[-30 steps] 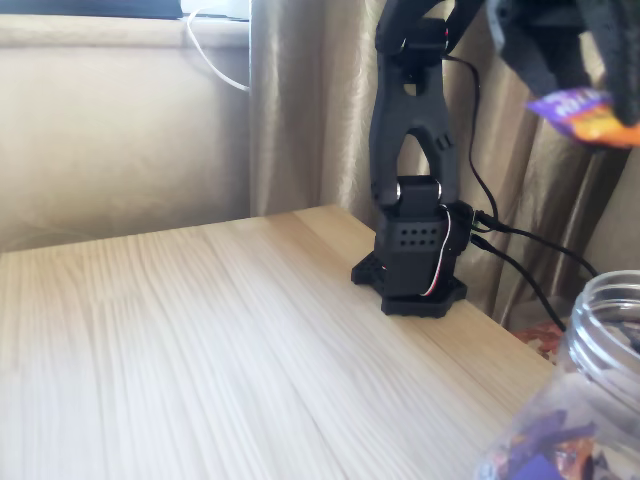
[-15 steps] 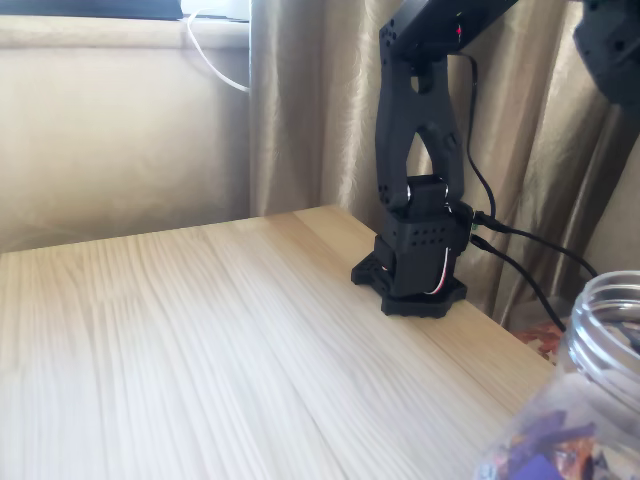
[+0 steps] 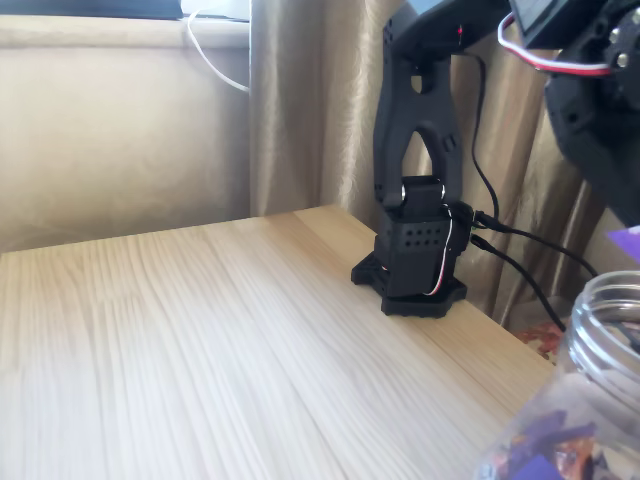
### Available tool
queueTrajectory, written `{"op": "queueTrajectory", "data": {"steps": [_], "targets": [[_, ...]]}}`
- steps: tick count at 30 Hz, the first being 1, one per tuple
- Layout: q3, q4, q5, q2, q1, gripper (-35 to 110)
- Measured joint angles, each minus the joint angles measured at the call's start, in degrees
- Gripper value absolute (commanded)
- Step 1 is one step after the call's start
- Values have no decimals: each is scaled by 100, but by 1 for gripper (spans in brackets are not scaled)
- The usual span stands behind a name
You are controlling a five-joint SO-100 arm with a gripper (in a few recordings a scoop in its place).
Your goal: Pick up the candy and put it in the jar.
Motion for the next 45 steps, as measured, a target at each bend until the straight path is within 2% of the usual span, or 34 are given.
{"op": "queueTrajectory", "data": {"steps": [7,11,13,20,21,22,25,30,33,36,41,45], "targets": [[299,0,193,352,-9,11],[308,53,202,422,0,17],[308,53,255,457,0,25],[404,53,308,527,0,25],[404,53,308,554,0,18],[404,53,343,562,0,4],[378,79,387,571,264,0],[-536,606,176,369,1494,0],[-1538,1169,-185,-158,2707,0],[-1758,1301,-448,-360,4008,0],[-466,527,-712,-62,5845,0],[1389,-308,-703,835,6627,0]]}}
